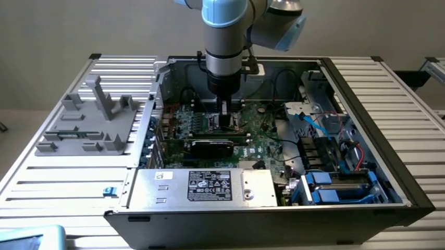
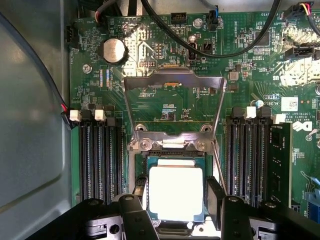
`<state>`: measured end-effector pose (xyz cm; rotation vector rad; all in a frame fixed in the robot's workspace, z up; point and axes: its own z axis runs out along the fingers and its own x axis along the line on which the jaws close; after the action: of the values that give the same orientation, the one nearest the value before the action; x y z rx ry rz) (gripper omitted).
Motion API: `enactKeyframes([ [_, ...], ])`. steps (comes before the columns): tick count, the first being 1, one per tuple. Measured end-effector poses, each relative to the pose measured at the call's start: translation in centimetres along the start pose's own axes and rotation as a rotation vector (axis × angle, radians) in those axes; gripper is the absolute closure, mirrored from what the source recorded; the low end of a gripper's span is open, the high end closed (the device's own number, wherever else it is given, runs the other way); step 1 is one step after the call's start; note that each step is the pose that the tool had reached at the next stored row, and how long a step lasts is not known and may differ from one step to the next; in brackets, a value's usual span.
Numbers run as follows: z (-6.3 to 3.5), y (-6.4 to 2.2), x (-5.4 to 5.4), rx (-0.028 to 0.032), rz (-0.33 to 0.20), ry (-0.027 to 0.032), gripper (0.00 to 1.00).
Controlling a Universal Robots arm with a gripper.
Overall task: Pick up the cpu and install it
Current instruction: 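Place the cpu into insertion slot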
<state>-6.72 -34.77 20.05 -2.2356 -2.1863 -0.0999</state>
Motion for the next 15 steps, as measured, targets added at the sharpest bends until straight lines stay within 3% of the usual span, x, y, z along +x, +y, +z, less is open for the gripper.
enactKeyframes([
  [10,0.13,0.00,-0.01,0.0003,0.000,0.0093,0.45],
  [15,0.17,0.00,-0.01,0.0002,0.000,0.0099,0.45],
])
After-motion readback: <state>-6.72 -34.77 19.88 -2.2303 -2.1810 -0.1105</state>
